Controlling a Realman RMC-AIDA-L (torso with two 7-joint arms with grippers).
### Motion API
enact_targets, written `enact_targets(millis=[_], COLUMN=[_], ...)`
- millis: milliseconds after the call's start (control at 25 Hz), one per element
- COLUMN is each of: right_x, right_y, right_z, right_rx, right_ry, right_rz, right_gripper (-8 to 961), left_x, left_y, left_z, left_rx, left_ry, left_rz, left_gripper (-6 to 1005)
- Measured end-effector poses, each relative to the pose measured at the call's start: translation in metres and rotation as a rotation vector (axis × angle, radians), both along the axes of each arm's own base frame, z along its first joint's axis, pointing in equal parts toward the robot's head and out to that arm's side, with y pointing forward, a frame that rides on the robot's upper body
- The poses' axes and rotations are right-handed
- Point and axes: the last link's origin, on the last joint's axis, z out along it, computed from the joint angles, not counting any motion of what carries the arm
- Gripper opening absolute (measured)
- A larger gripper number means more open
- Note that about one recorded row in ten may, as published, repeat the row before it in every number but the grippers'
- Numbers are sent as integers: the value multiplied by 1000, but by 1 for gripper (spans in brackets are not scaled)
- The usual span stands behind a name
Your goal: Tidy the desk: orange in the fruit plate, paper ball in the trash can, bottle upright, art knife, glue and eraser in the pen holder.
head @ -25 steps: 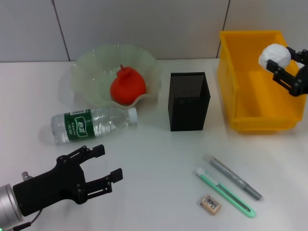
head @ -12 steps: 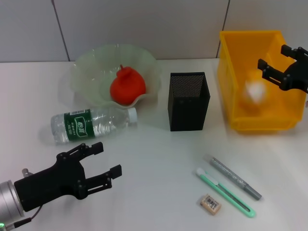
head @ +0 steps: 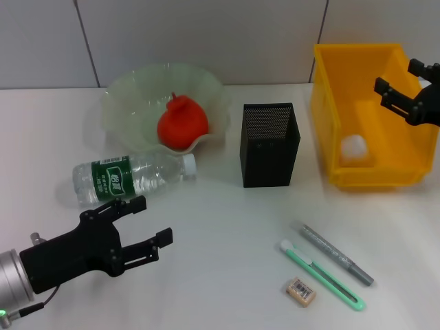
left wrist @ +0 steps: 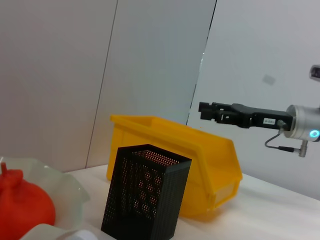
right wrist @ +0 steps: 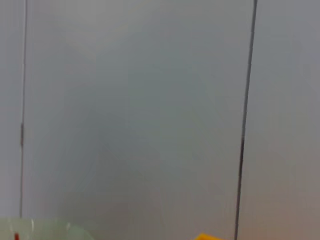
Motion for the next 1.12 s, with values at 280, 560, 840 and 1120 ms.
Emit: enact_targets(millis=[280, 560, 840, 1120], right_x=[1, -6, -12, 1], right_y=[-15, -46, -80, -98], right_z=[12, 21, 12, -6], right_rx=[-24, -169, -371, -540], right_ry=[64, 114, 121, 51], right_rz=[24, 116, 204, 148], right_gripper=[746, 746, 745, 746], left_x=[1, 0, 1, 3], left_y=[0, -2, -1, 0], left_z=[0, 0, 2, 1], left_rx=[-5, -4, -5, -12], left_ry=[-6, -4, 1, 10], left_rz=[-1, -2, -16, -31], left_gripper=[854, 854, 854, 853])
